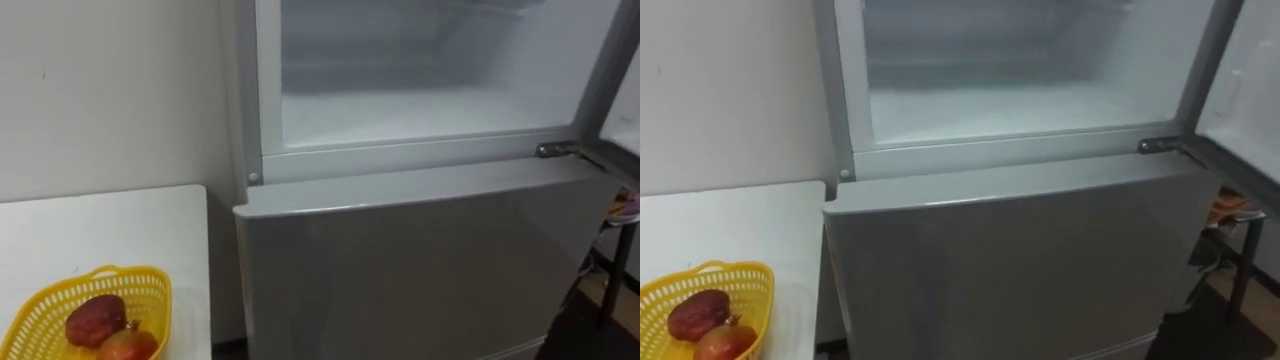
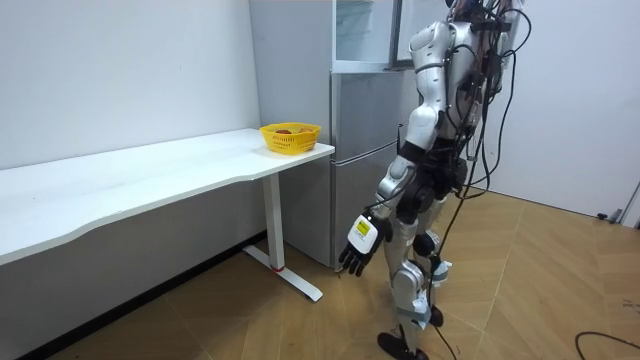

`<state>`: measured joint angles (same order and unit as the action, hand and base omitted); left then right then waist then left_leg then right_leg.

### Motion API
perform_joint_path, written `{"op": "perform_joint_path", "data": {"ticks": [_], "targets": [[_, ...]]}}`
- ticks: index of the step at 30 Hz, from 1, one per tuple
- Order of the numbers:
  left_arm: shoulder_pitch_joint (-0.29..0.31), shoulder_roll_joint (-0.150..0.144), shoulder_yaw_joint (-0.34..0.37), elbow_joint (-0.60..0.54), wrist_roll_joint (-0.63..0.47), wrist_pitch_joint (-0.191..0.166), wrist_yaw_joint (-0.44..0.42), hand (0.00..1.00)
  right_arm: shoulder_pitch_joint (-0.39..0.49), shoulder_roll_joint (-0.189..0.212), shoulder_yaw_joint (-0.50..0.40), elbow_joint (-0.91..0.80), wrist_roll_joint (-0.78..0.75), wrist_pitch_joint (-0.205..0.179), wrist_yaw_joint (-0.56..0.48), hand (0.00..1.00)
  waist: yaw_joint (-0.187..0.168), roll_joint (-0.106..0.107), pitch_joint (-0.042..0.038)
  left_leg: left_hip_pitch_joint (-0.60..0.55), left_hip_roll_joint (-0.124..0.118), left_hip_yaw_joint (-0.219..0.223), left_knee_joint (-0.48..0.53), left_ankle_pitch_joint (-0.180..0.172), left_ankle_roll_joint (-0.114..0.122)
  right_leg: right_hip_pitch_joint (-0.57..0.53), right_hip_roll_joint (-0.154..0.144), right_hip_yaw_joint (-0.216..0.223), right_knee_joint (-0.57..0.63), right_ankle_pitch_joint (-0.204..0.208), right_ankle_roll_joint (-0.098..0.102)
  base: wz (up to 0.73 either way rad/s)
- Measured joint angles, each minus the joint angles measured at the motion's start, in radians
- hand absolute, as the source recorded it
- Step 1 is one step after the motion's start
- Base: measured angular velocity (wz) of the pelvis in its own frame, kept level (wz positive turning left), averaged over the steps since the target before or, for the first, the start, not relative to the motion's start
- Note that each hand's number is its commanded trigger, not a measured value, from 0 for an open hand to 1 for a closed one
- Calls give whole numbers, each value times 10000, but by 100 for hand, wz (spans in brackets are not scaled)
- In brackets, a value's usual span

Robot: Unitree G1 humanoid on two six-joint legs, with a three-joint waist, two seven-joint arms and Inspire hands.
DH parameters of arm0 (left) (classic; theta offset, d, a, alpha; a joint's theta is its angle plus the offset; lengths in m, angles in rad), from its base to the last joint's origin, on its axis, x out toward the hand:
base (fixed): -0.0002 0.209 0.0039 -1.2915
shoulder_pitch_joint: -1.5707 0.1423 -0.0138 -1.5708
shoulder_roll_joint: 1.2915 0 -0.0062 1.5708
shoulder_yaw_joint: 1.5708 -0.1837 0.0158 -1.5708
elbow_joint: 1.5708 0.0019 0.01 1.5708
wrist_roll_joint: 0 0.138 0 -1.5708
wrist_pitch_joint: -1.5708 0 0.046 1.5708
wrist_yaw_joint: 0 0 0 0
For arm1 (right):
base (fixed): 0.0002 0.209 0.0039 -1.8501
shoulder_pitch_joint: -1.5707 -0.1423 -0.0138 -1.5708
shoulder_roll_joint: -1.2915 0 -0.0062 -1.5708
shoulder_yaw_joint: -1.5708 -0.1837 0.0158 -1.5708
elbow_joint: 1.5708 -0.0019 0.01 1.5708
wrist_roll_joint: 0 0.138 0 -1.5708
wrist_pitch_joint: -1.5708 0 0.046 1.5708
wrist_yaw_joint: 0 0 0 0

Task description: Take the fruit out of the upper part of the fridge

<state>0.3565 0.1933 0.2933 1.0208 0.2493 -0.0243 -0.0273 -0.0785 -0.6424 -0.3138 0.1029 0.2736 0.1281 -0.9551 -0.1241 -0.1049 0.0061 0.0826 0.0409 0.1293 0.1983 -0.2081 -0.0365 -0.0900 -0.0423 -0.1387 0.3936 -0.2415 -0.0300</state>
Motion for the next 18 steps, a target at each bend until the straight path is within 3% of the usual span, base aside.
{"op": "perform_joint_path", "data": {"ticks": [2, 4, 8, 10, 11, 12, 13, 16, 18], "targets": [[-29, -32, -31, 41, 1, -80, 5, 0, 316, 69, 355, -627, -1194, -80, 102, 0, 110, -5, 3, 9, -2, 0, 3, 0, -1, -1, 0, 1, 18, -24, -2, 0], [-46, -37, -28, 72, 30, -135, 49, 0, 340, 406, 532, -1025, -2418, -80, 308, 0, 169, -59, 34, 21, -2, -13, -10, 1, -2, 2, -1, 0, 20, -26, -4, 0], [-124, 1, -26, 165, 53, -233, 238, 0, 271, 450, 387, -1401, -3102, -301, 632, 0, 223, -256, 145, 12, -6, -17, -1, 3, -5, 3, -9, -2, 21, -27, -1, 0], [-214, 134, -118, 212, 70, -289, 244, 0, -499, 169, -93, -2033, -3632, -1054, 619, 0, 220, -496, 257, -24, 56, -25, 73, 7, -12, 19, 46, -10, -94, -38, -10, 0], [-236, 212, -251, 221, 68, -291, 243, 0, -745, 42, -206, -2099, -3785, -1324, 598, 0, 236, -558, 231, -35, 95, -28, 79, 7, -13, 57, 97, -11, -208, -9, -8, 7], [-290, 358, -475, 218, 64, -317, 243, 0, -1160, -211, -409, -2273, -4167, -1845, 550, 0, 299, -600, 171, -12, 179, -27, 75, 21, -39, 230, 196, -53, -491, 123, -66, 12], [-309, 496, -718, 219, 66, -347, 260, 0, -1316, -360, -575, -2401, -4844, -2053, 550, 0, 418, -675, 135, 0, 264, -28, 64, 27, -49, 426, 296, -124, -837, 265, -91, 12], [-360, 606, -1220, 249, 72, -354, 387, 0, -967, -285, -582, -2350, -5340, -2406, 771, 0, 599, -861, 47, 13, 369, -60, 47, 6, -84, 725, 428, -180, -1274, 491, -108, 5], [-453, 641, -1710, 253, 63, -355, 465, 0, -1024, -286, -608, -2651, -5530, -3073, 863, 0, 728, -789, 34, 4, 362, -77, -8, 2, -90, 793, 422, -239, -1403, 575, -68, 6]]}}
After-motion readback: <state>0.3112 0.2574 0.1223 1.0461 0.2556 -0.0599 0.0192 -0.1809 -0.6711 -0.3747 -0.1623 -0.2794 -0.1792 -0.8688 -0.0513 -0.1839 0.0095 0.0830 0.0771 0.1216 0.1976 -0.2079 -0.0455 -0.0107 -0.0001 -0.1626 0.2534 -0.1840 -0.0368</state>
